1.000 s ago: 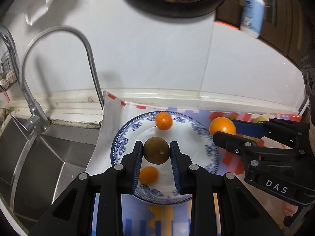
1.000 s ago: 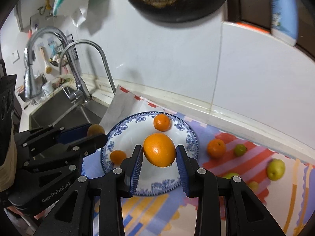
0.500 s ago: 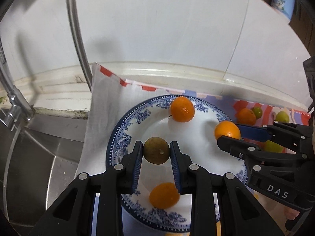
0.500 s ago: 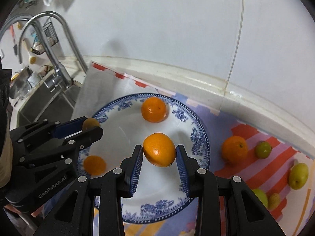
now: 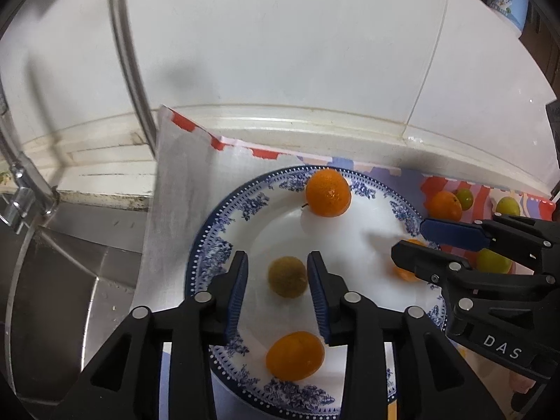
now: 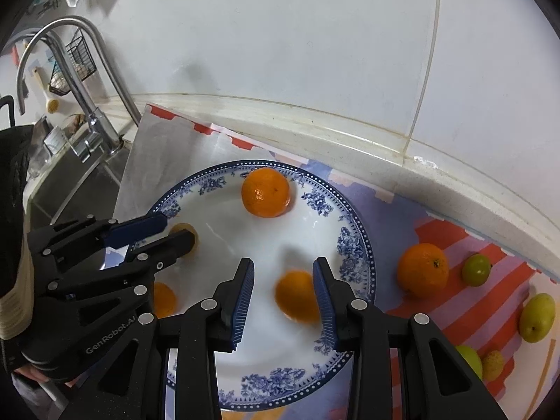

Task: Organize fruits
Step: 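Move both open grippers back from the plate toward the remaining fruits, then grasp a large green apple with the left gripper while the right gripper grasps a small yellow pear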

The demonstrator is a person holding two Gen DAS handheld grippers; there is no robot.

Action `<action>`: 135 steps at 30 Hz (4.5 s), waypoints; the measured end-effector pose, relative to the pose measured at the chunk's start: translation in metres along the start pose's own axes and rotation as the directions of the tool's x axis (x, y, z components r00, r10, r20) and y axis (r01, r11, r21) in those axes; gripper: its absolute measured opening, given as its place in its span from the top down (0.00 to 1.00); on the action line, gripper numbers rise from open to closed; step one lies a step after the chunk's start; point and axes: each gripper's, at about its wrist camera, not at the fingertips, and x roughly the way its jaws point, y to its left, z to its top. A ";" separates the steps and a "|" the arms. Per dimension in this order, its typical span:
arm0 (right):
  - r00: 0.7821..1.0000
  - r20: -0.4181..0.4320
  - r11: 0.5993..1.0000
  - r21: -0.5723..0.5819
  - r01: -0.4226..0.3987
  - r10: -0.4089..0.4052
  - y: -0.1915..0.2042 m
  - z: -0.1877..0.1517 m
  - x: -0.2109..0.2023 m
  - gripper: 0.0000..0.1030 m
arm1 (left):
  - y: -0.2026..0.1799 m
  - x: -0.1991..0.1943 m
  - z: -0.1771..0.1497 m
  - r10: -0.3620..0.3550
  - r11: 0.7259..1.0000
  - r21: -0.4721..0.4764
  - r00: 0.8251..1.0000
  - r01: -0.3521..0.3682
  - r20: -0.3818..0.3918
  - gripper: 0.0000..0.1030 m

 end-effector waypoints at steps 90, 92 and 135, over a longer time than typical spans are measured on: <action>0.991 -0.031 0.987 -0.101 0.126 -0.130 -0.159 -0.106 -0.066 0.53 | -0.221 0.010 -0.035 -0.165 0.869 0.468 0.986 0.159 -0.028 0.23; 0.992 -0.035 0.988 -0.106 0.116 -0.121 -0.161 -0.105 -0.061 0.53 | -0.222 0.013 -0.034 -0.170 0.867 0.470 0.985 0.164 -0.030 0.23; 0.994 0.077 0.995 -0.051 0.086 -0.082 -0.142 -0.101 -0.108 0.73 | -0.197 -0.047 -0.033 -0.239 0.942 0.257 0.969 0.215 0.066 0.52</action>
